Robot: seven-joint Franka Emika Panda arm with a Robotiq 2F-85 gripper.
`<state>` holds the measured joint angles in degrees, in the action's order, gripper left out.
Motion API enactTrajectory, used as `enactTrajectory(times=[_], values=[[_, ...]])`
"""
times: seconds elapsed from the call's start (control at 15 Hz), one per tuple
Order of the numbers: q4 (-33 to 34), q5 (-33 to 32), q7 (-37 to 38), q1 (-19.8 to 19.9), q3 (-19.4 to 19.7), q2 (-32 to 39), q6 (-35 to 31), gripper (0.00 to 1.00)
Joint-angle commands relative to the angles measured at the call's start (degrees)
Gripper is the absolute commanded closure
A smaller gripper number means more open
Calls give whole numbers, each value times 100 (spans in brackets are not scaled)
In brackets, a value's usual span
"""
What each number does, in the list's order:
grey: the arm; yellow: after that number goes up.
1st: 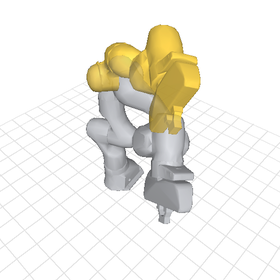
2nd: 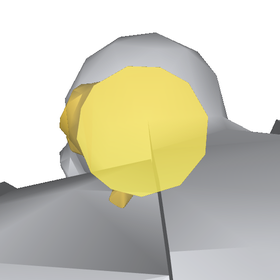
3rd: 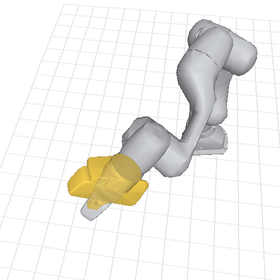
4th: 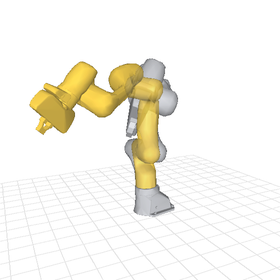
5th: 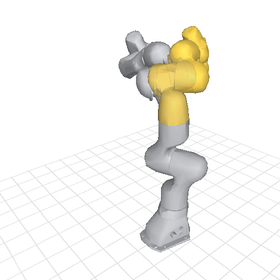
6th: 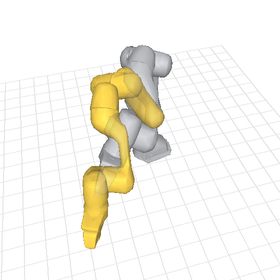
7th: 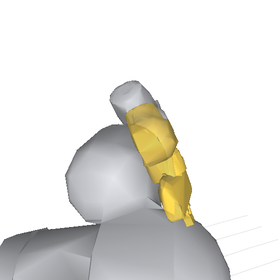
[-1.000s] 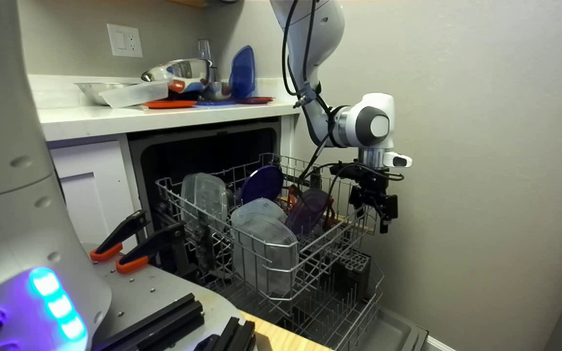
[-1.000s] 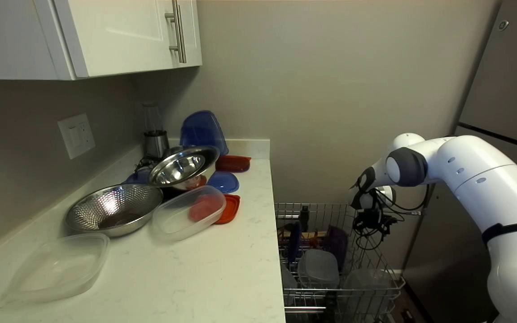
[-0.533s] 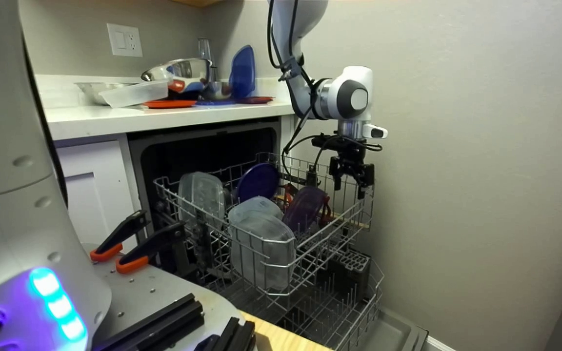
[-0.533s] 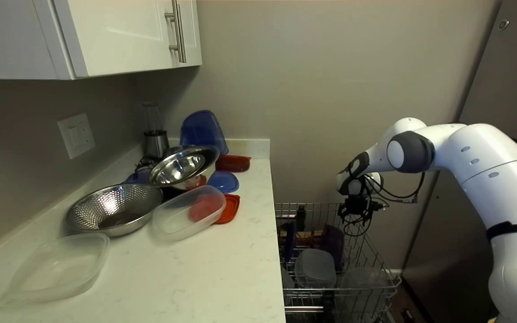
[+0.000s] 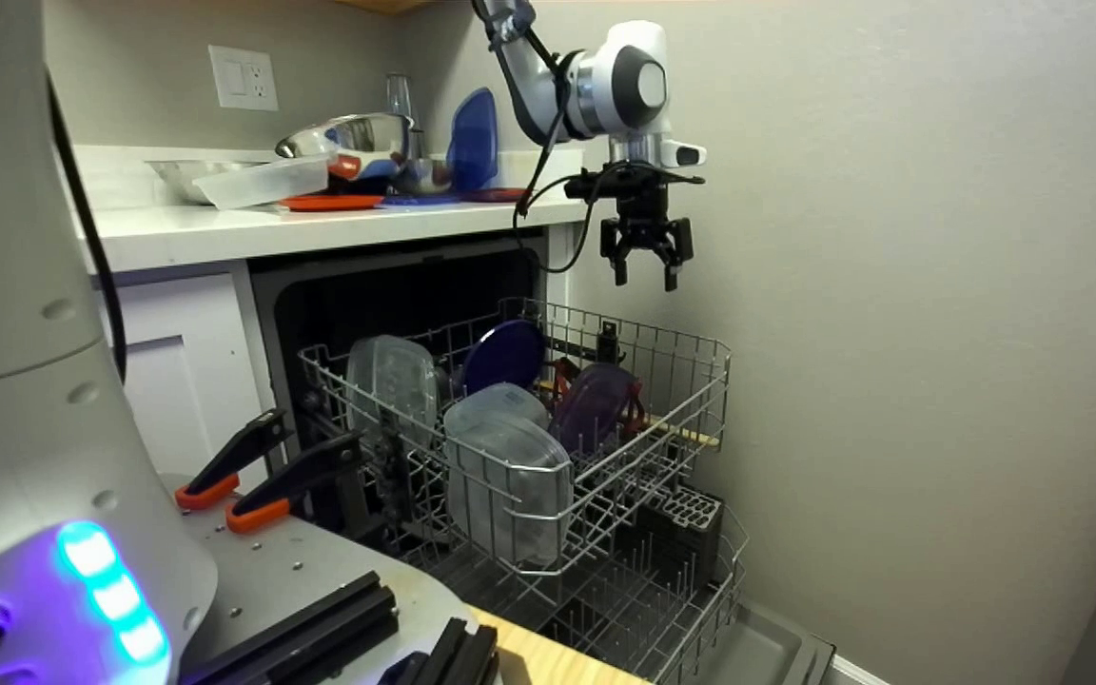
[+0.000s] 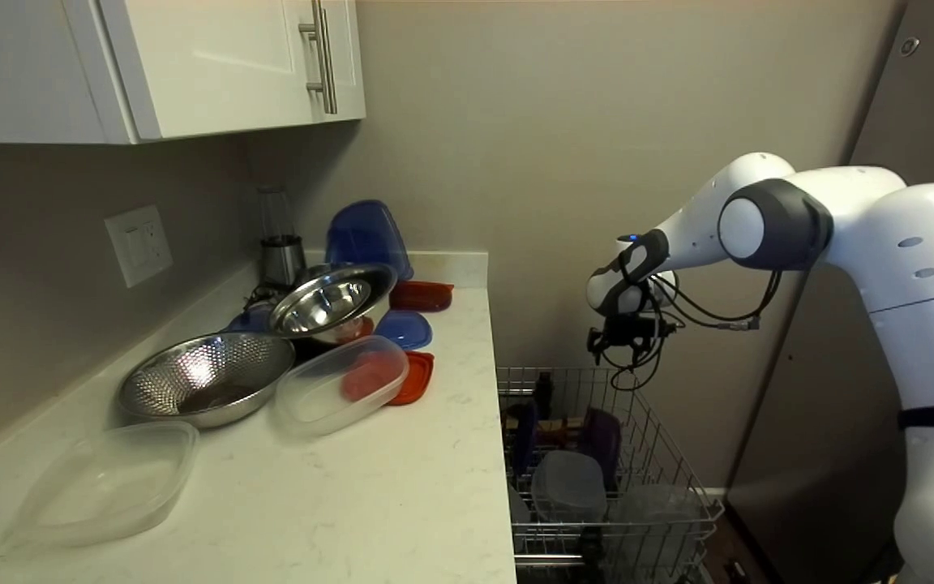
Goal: Pull out the dishwasher rack
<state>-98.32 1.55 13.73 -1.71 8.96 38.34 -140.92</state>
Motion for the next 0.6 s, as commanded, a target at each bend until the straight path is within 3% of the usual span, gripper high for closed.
enactTrajectory(times=[0.0, 0.47, 0.53], values=[[-655, -339, 70, -136, 31, -696, -96, 0], [-945, -544, 89, -176, -32, -1036, -63, 0], [-615, -422, 38, -85, -105, -792, 1, 0]])
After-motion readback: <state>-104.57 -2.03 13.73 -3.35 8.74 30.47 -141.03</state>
